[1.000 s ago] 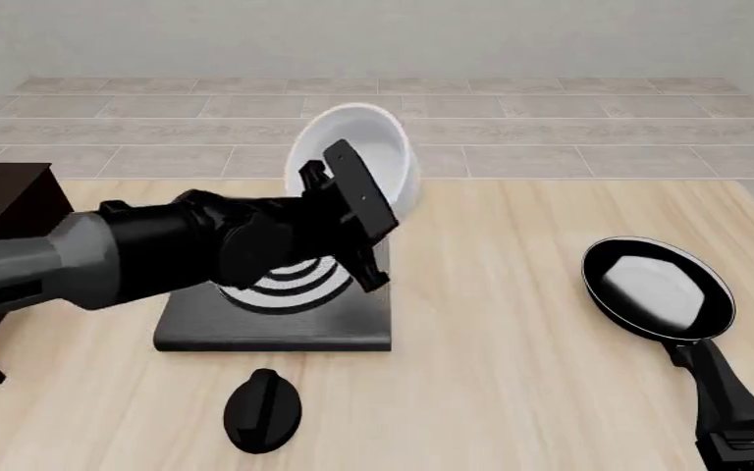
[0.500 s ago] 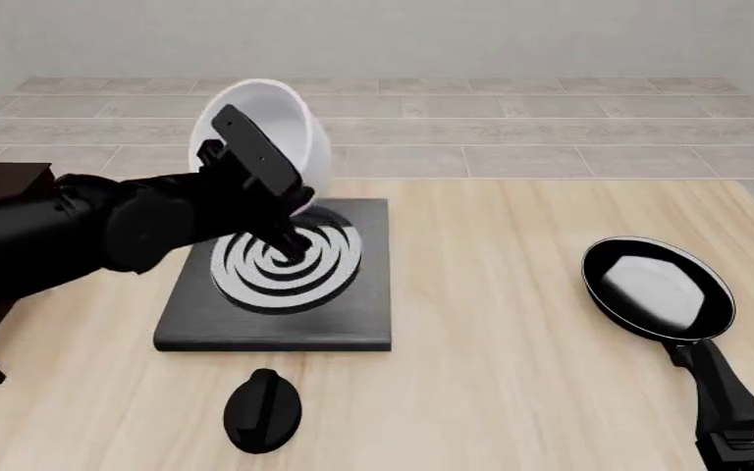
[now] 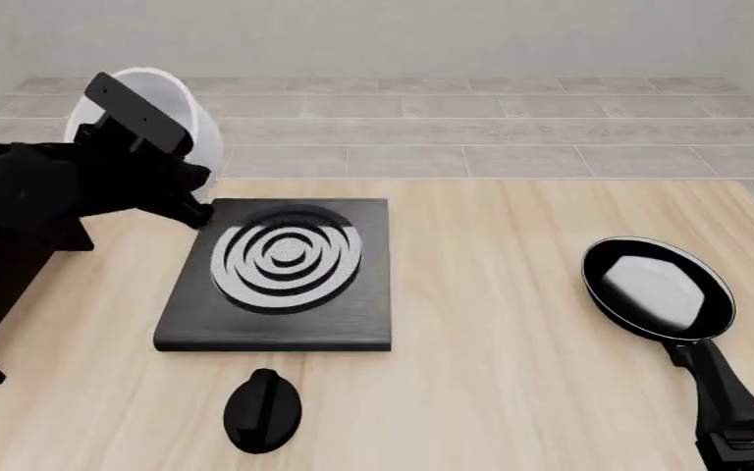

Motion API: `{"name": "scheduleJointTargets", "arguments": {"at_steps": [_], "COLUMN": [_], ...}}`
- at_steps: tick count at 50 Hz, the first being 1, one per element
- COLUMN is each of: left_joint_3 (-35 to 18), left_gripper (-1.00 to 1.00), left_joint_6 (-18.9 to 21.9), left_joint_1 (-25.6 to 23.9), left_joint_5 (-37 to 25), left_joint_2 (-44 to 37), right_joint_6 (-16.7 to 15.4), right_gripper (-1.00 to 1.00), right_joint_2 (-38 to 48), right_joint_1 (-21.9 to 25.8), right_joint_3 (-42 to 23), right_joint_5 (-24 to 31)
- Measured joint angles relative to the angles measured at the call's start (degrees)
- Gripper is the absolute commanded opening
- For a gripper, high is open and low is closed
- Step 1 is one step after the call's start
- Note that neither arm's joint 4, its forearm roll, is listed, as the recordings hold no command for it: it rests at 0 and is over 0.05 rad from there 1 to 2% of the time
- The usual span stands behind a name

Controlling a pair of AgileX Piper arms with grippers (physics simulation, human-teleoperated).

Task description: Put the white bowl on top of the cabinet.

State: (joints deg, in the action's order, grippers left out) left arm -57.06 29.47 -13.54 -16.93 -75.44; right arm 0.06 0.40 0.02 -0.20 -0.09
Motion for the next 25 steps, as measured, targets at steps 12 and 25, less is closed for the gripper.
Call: {"name": "scheduleJointTargets", "arguments": {"at_steps": [12, 25], "left_joint_3": [-2.7, -3.9], "left_gripper": [-1.00, -1.00], "left_joint_6": [0.1, -1.0], "left_joint_1": [8.0, 17.6], "left_joint_5": [-8.0, -10.8], "left_joint_2": [1.5, 0.4], "right_joint_6": [0.0, 0.0], "right_gripper": [1.00, 1.00], "right_joint_2": [0.0, 0.0], "right_joint_1": [0.0, 0.0], "right_joint_3": [0.0, 0.0], "right_joint_5": [0.0, 0.0]}}
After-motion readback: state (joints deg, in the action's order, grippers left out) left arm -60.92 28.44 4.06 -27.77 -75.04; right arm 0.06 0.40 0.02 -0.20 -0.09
